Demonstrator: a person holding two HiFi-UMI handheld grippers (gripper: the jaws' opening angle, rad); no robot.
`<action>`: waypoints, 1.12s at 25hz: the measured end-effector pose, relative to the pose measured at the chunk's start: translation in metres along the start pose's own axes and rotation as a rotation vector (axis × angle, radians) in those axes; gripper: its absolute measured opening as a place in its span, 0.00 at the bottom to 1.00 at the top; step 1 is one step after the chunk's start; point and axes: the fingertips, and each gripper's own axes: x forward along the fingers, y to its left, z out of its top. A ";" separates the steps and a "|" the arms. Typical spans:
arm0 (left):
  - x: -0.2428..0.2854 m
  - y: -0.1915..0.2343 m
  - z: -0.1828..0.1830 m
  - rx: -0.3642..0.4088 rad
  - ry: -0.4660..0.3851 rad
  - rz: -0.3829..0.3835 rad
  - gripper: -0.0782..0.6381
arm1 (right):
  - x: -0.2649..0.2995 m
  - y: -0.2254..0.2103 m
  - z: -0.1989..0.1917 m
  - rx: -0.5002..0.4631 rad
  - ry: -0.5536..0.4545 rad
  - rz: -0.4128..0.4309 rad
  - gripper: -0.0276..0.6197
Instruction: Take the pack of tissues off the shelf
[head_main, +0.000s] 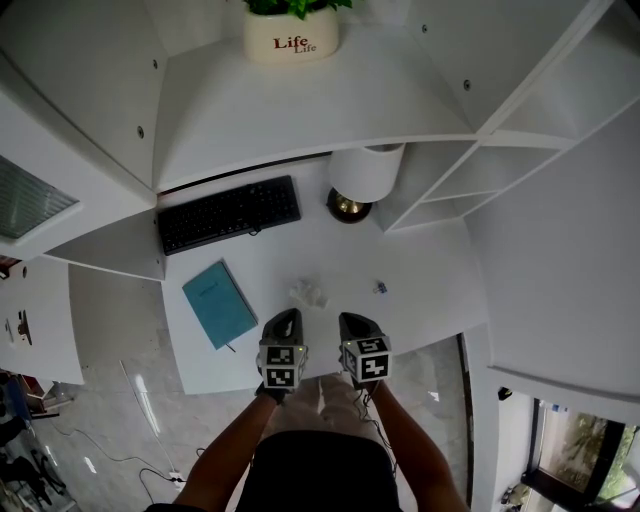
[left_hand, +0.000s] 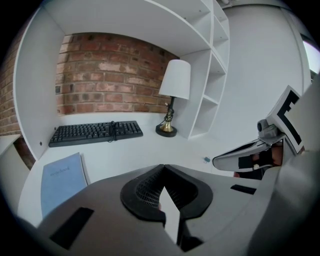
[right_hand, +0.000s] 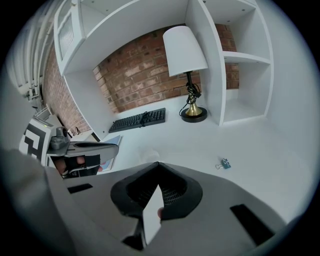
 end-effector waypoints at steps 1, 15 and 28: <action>0.000 0.002 -0.002 -0.001 0.003 0.003 0.13 | 0.001 0.002 0.001 -0.007 -0.001 0.005 0.04; 0.002 0.010 -0.013 -0.024 0.053 0.014 0.13 | 0.009 0.006 0.010 -0.062 -0.016 0.003 0.11; -0.006 0.015 -0.006 0.024 0.053 0.037 0.13 | 0.008 0.003 0.018 -0.073 -0.045 0.003 0.46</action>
